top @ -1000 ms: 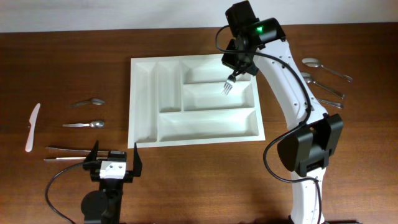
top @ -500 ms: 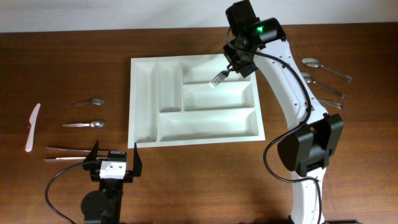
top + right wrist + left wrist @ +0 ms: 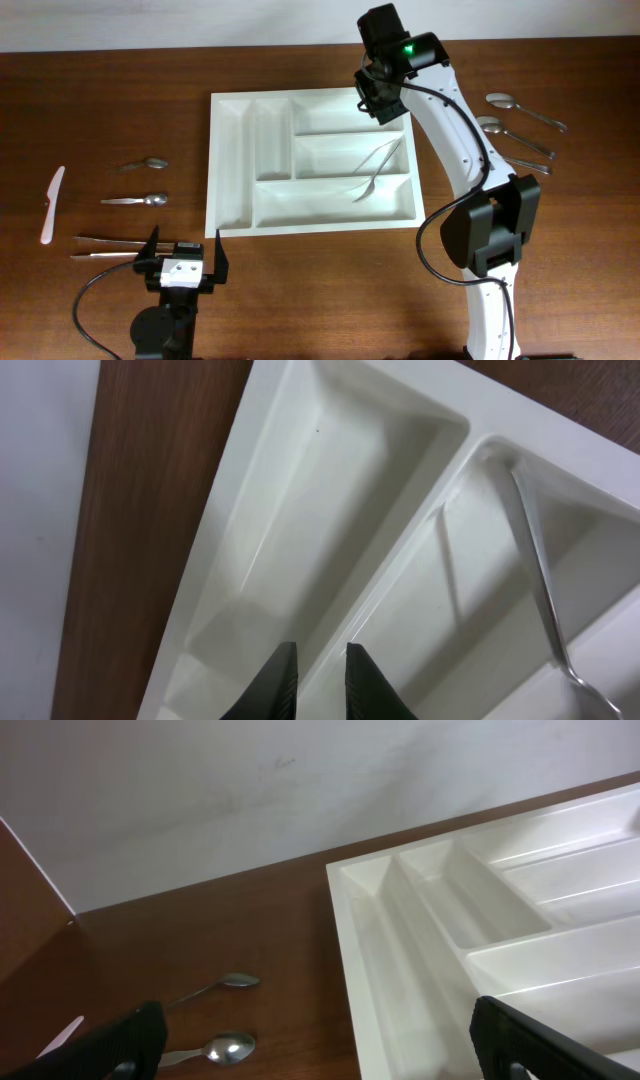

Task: Pack container
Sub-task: 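Carry the fork over the tray and release it inside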

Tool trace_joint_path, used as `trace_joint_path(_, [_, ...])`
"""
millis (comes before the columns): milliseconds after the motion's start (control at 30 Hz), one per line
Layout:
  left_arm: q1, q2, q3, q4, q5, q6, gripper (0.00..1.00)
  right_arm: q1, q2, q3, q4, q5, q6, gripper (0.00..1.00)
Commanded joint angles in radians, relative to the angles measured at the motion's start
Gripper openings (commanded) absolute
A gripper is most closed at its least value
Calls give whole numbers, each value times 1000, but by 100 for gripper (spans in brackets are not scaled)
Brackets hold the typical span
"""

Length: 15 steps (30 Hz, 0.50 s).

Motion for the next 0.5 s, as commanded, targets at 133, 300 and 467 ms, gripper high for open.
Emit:
trace_joint_path(133, [3, -6, -7, 4, -3, 12, 99, 5, 6, 17, -2, -7, 13, 18])
trace_joint_path(300, [3, -6, -7, 3, -3, 12, 99, 3, 6, 17, -51, -7, 6, 18])
trace_joint_path(467, [3, -6, -7, 3, -3, 12, 99, -29, 6, 17, -80, -9, -127, 22])
